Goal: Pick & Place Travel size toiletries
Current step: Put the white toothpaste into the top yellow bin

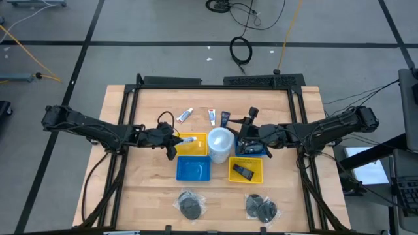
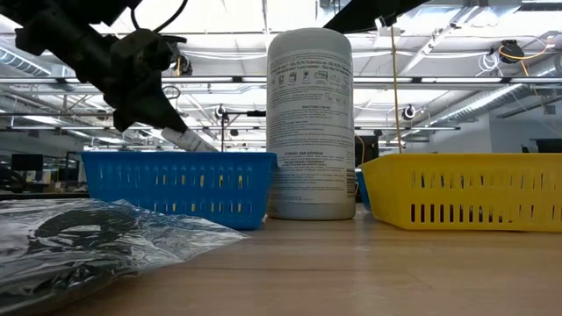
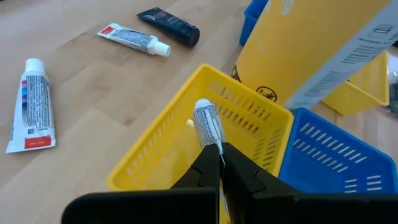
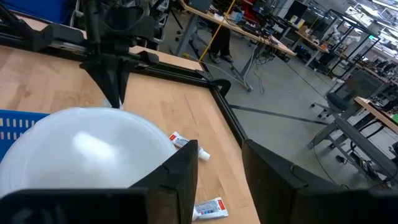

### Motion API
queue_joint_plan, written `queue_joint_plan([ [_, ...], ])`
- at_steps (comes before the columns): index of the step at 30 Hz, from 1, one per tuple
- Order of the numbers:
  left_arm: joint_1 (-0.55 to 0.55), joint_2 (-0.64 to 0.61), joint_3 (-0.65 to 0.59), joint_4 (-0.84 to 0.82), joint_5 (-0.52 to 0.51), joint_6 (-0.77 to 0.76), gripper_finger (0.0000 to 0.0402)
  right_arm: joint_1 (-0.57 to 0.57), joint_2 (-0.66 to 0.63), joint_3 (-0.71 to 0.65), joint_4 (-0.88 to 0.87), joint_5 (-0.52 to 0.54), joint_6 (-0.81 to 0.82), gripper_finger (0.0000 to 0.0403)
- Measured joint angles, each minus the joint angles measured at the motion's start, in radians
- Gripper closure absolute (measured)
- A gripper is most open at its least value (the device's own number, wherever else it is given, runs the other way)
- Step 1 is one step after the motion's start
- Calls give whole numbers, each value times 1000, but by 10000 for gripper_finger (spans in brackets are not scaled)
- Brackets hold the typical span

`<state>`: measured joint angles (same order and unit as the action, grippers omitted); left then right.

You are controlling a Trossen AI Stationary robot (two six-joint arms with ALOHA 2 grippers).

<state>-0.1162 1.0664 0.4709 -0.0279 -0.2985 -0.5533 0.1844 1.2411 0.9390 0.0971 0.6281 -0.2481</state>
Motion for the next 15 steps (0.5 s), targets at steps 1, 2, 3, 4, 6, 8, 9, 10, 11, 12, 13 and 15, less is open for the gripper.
queue_joint_plan([
  [1, 0, 0, 0, 0, 0, 3, 401, 0, 0, 0, 0, 0, 0, 284],
  [2, 0, 0, 0, 0, 0, 6, 401, 0, 0, 0, 0, 0, 0, 283],
  [3, 0, 0, 0, 0, 0, 4, 400, 0, 0, 0, 0, 0, 0, 282],
  [4, 0, 0, 0, 0, -1, 0, 398, 0, 0, 0, 0, 0, 0, 282],
  [6, 0, 0, 0, 0, -14, -7, 388, 0, 0, 0, 0, 0, 0, 282],
  [8, 0, 0, 0, 0, -18, -6, 370, 0, 0, 0, 0, 0, 0, 283],
  [9, 0, 0, 0, 0, -19, -6, 359, 0, 0, 0, 0, 0, 0, 284],
  [10, 0, 0, 0, 1, -24, -6, 347, 0, 0, 0, 0, 0, 0, 284],
  [11, 0, 0, 0, 4, -29, -6, 334, 0, 0, 0, 0, 0, 0, 284],
  [12, 0, 0, 0, 7, -36, -6, 320, 0, 0, 0, 0, 0, 0, 284],
  [13, 0, 0, 0, 8, -45, -6, 307, 0, 0, 0, 0, 0, 0, 284],
  [15, 0, 0, 0, 12, -74, -2, 282, 0, 0, 0, 0, 0, 0, 285],
])
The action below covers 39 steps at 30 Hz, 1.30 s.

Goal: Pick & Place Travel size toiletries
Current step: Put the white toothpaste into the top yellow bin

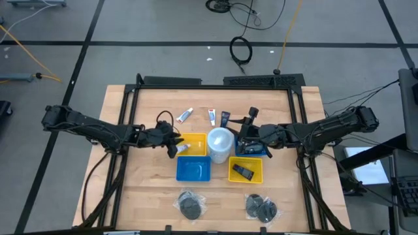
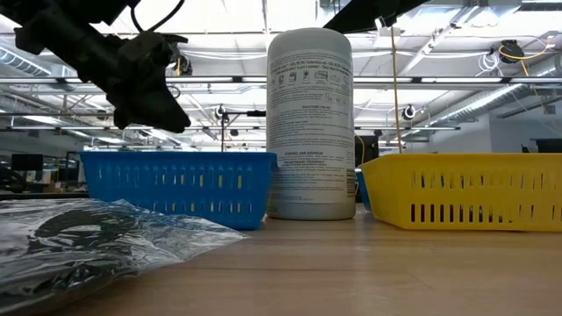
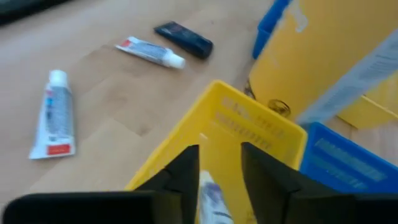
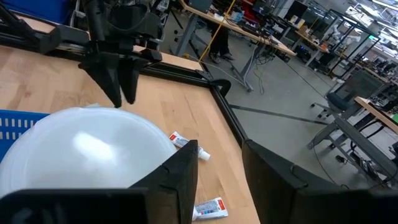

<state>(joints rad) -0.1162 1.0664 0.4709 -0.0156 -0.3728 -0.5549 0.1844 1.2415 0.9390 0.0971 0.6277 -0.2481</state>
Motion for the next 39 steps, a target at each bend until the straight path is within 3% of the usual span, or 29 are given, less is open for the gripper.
queue_joint_plan([
  [6, 31, 0, 0, 26, -192, 11, 232, 0, 0, 0, 0, 0, 0, 285],
  [9, 91, 0, 0, 47, -200, 26, 223, 0, 0, 0, 0, 0, 0, 283],
  [17, 311, 48, 49, 47, 17, 83, 234, 0, 0, 0, 0, 0, 26, 286],
  [28, 548, 341, 266, -108, 190, 228, 247, 0, 1, 0, -1, 0, 27, 286],
  [33, 608, 461, 342, -112, 282, 234, 247, 0, 1, 0, -4, 0, 27, 286],
  [39, 629, 590, 442, -148, 294, 287, 247, 0, 1, 0, -4, -1, 26, 285],
])
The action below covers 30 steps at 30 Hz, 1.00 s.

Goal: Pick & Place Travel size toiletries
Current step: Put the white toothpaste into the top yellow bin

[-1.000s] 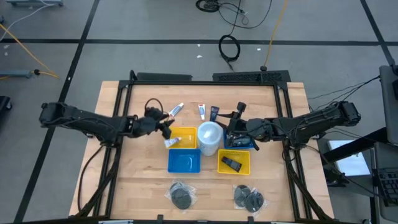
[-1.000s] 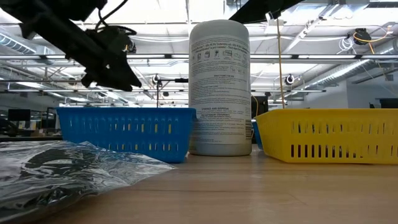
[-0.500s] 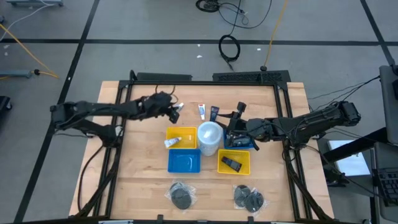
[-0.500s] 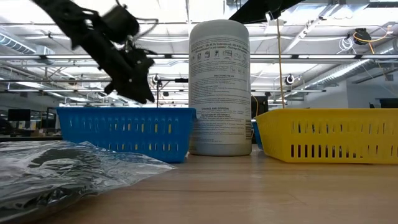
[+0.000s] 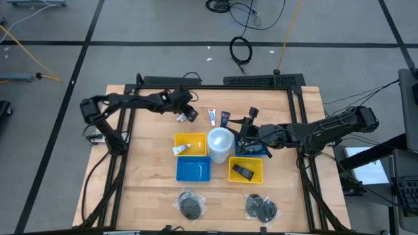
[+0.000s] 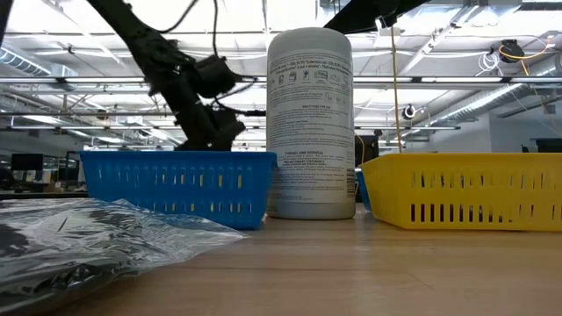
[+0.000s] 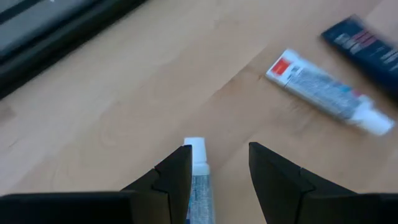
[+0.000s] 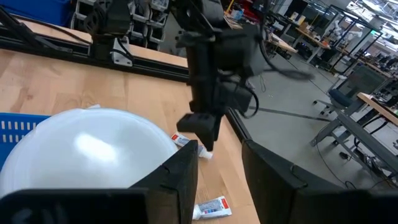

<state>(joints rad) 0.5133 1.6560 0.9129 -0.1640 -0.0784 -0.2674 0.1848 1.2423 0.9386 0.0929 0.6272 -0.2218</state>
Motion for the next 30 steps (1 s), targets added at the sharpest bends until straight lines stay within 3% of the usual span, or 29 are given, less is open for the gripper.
queue_joint_plan([
  [7, 3, 87, 91, -136, -39, 38, 247, 0, 0, -22, 7, 0, 0, 285],
  [14, 4, 116, 94, -118, -88, 54, 247, 0, 0, -35, 37, 0, 0, 286],
  [30, 5, 200, 95, -51, -85, 38, 248, 0, 0, -35, 61, 0, -7, 287],
])
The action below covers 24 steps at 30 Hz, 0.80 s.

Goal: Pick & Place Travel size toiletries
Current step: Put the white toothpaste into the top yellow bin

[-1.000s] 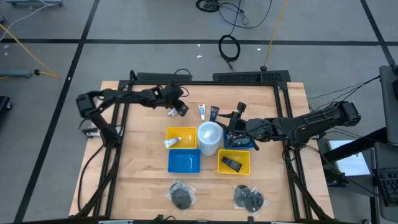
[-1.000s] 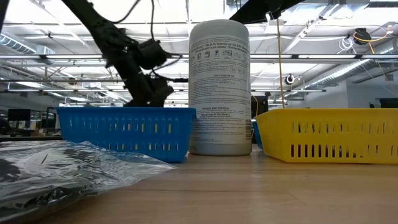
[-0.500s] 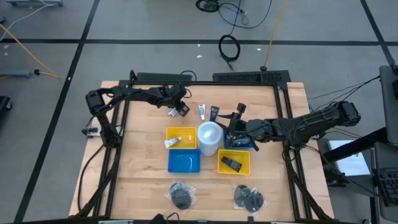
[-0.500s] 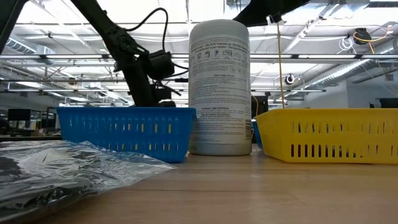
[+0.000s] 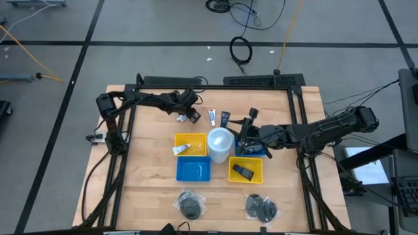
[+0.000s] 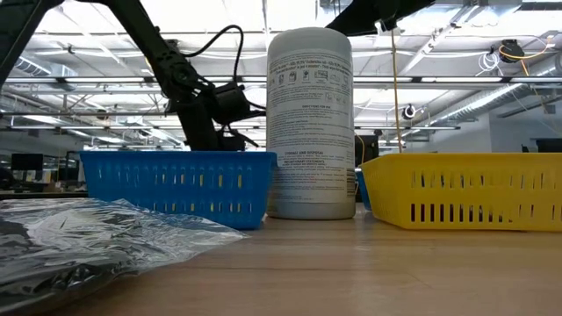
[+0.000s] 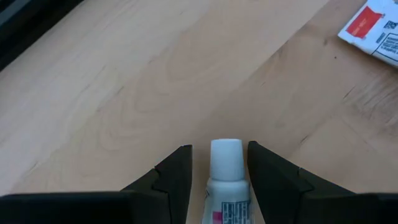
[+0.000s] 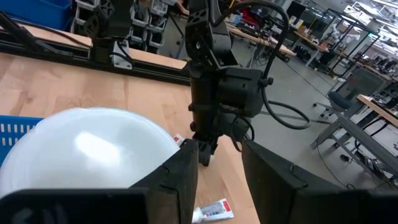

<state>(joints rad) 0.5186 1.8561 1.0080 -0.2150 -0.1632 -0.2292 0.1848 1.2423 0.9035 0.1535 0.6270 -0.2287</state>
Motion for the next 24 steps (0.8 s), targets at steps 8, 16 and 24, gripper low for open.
queue_joint_plan([
  [8, 0, 3, 0, 0, -3, 8, 307, 0, 0, 0, 0, 0, 6, 287],
  [16, 0, 3, 0, 3, 4, 12, 363, 0, 0, 0, 0, 0, 7, 288],
  [24, -6, -95, -3, -125, 33, 17, 363, 0, 0, 0, 0, 0, 7, 289],
])
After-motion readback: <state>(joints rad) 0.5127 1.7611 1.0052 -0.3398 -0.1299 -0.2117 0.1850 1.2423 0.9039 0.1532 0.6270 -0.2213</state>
